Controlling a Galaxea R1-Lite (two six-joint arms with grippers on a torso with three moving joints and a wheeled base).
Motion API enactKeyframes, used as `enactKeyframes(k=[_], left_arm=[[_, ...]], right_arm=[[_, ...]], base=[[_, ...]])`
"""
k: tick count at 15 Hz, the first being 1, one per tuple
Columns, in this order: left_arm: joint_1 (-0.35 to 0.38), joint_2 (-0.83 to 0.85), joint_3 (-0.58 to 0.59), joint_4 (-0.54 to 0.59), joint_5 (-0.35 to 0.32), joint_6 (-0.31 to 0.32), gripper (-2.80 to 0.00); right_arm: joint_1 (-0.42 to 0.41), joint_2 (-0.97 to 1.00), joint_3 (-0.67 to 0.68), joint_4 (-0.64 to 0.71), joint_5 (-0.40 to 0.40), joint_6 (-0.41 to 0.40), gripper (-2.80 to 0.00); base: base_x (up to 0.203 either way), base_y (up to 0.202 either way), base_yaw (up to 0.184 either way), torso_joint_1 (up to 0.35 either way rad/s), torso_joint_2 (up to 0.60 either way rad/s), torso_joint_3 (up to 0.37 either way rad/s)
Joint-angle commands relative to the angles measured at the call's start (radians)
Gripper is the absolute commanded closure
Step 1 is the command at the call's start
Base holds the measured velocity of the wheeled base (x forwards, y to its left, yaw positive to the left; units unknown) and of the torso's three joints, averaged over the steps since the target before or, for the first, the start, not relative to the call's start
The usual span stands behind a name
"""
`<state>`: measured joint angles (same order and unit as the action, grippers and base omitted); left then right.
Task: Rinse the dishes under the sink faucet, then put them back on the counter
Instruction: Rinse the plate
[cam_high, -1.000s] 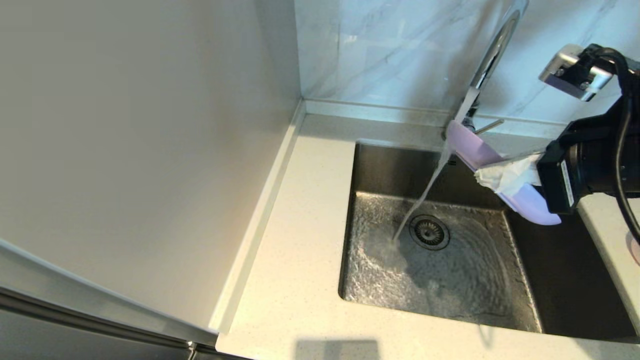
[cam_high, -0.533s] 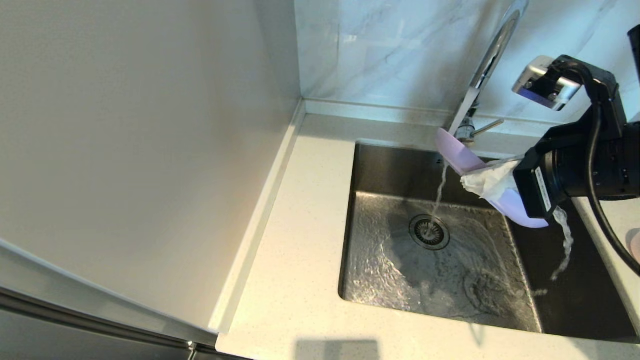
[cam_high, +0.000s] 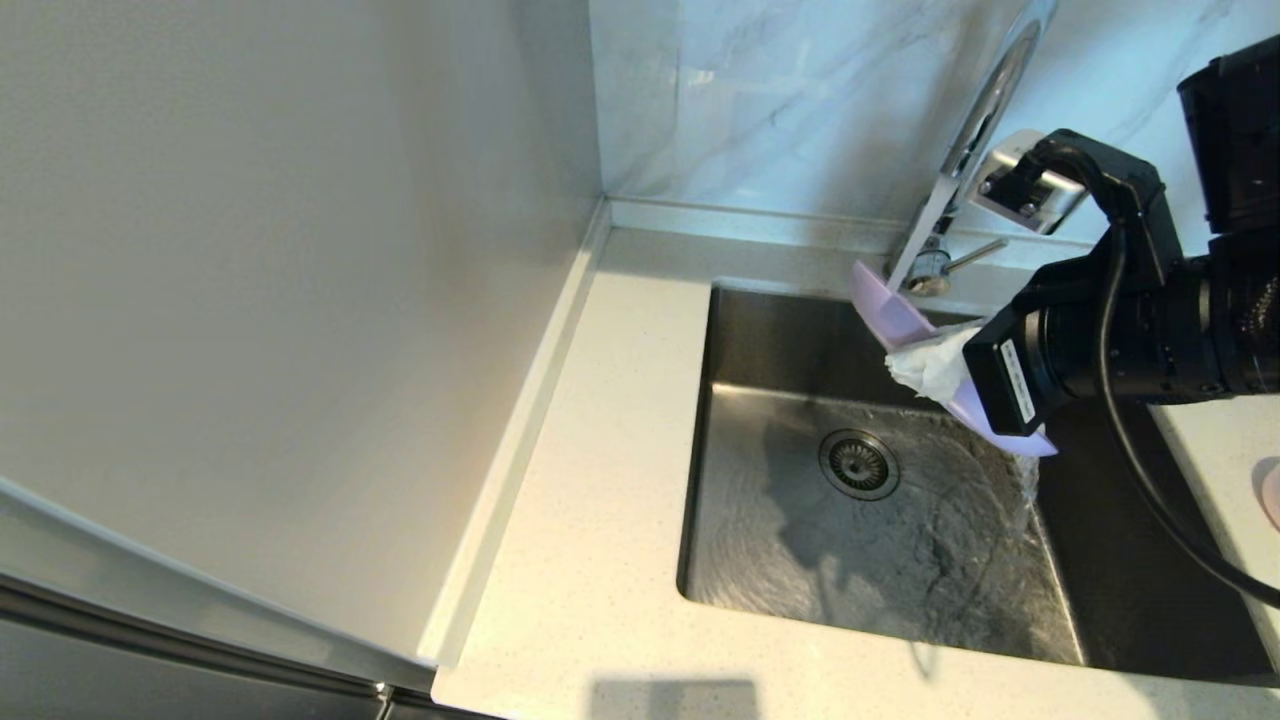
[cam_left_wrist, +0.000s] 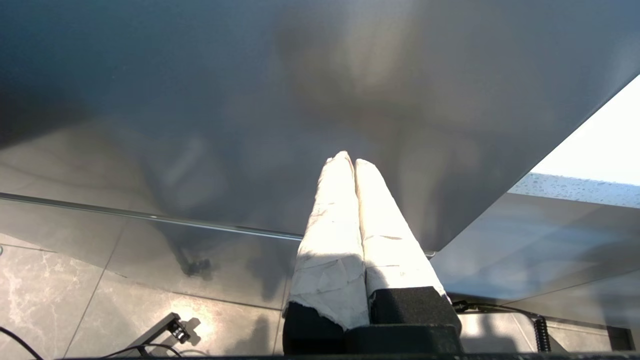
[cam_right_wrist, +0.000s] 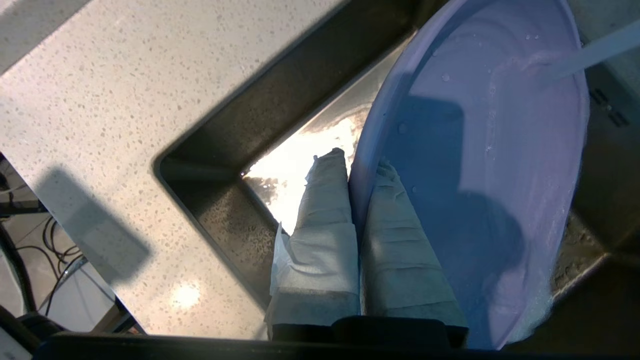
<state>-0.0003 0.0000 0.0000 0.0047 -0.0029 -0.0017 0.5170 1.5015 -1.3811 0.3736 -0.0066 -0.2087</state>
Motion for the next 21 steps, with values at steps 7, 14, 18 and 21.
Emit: enactKeyframes(k=[7,14,18,21], left_arm=[[0.0,0.0,0.0,0.0,0.0,0.0,0.0],[0.0,0.0,0.0,0.0,0.0,0.0,0.0],[0.0,0.0,0.0,0.0,0.0,0.0,0.0],[0.0,0.0,0.0,0.0,0.0,0.0,0.0]], right_arm=[[-0.073,-0.006,0.06,0.005,-0.122,0.208,0.0],[-0.173,-0.021,-0.085,0.022,-0.113,0.584,0.0],[-0.25,-0.038,-0.191,0.084,-0.023,0.842,0.0],[-0.269,-0.045,-0.212,0.139,0.158,1.077,0.0]], base=[[0.0,0.0,0.0,0.0,0.0,0.0],[0.0,0.0,0.0,0.0,0.0,0.0],[0.0,0.0,0.0,0.0,0.0,0.0],[0.0,0.0,0.0,0.0,0.0,0.0]])
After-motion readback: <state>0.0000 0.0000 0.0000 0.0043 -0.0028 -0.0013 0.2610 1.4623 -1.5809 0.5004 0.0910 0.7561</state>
